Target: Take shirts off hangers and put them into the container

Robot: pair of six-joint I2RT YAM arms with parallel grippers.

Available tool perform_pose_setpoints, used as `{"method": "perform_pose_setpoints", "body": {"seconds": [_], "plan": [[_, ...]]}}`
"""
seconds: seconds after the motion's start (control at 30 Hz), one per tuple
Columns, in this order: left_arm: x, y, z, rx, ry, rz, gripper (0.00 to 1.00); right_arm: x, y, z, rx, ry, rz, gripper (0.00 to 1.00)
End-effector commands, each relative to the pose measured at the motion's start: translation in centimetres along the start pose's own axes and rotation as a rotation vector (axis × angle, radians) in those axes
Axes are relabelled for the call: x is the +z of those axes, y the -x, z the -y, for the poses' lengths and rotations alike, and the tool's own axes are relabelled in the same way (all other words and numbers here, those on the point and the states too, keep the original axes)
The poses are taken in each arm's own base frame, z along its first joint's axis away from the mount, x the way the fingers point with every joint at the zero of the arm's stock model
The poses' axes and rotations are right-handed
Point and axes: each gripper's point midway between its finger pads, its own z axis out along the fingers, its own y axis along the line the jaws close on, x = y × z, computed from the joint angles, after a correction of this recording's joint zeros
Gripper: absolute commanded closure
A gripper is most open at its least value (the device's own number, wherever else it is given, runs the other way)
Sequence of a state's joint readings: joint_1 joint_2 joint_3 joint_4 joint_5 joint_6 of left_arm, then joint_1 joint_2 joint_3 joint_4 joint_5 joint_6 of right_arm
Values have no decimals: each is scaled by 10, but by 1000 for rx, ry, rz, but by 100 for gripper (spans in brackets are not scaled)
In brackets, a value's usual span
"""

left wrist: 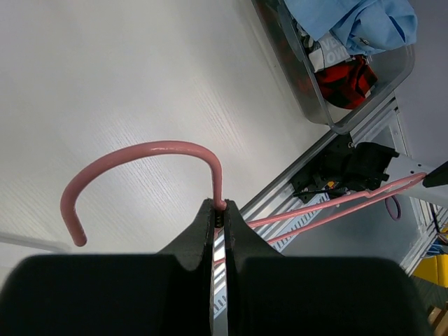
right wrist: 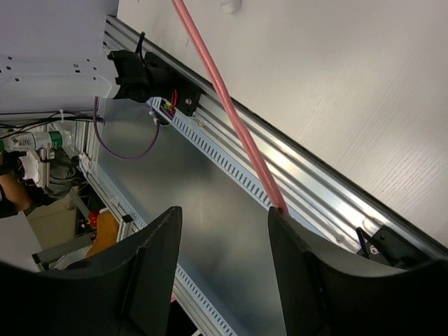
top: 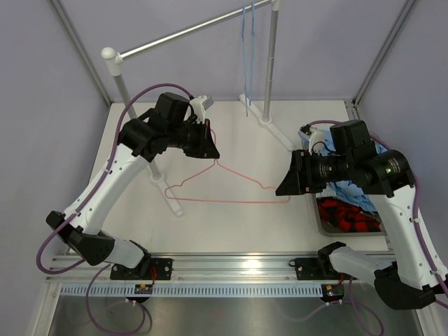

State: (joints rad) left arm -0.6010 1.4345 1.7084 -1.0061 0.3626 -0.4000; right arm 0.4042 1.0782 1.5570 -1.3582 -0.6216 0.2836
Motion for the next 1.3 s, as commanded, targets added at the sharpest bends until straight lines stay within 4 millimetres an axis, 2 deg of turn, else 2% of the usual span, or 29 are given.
{"method": "perform_pose_setpoints", "body": {"seconds": [0.0, 0.1, 0.27, 0.37, 0.4, 0.77, 0.83, 0.87, 0.97, 1.03, 1.1, 1.17, 1.2, 1.23, 1.27], "plan": [[-19, 2, 14, 25, -53, 42, 100, -10, 7, -6, -40, -22, 22, 39], [-21, -2, 13, 24, -50, 42, 100, -8, 13, -6, -42, -22, 25, 39], [-27, -4, 13, 30, -45, 44, 100, 0, 9, -2, -27, -10, 4, 39], [-29, -3, 14, 30, -47, 48, 100, 5, 2, 2, -12, -3, -20, 46], [-29, -2, 15, 31, -49, 50, 100, 6, -1, 0, -9, 16, -29, 52], [-25, 13, 29, 24, -104, 59, 100, 3, -18, -15, -15, 94, -75, 66], [-25, 13, 30, 20, -109, 57, 100, 1, -19, -20, -23, 117, -75, 72], [-25, 13, 30, 19, -110, 56, 100, 1, -19, -21, -23, 128, -78, 81], [-25, 13, 32, 16, -119, 52, 100, 1, -23, -30, -38, 175, -99, 100], [-26, 12, 33, 15, -123, 51, 100, 2, -28, -34, -45, 194, -116, 100], [-28, 14, 34, 10, -124, 60, 95, 3, -28, -35, -47, 190, -119, 100], [-33, 16, 37, 16, -130, 78, 84, 3, -29, -37, -47, 194, -119, 100], [-35, 18, 37, 12, -126, 93, 78, 2, -28, -35, -49, 176, -108, 100], [-40, 20, 41, 20, -137, 115, 66, 2, -27, -35, -48, 173, -106, 100], [-44, 22, 43, 22, -143, 129, 60, 3, -27, -35, -45, 165, -107, 100]]}}
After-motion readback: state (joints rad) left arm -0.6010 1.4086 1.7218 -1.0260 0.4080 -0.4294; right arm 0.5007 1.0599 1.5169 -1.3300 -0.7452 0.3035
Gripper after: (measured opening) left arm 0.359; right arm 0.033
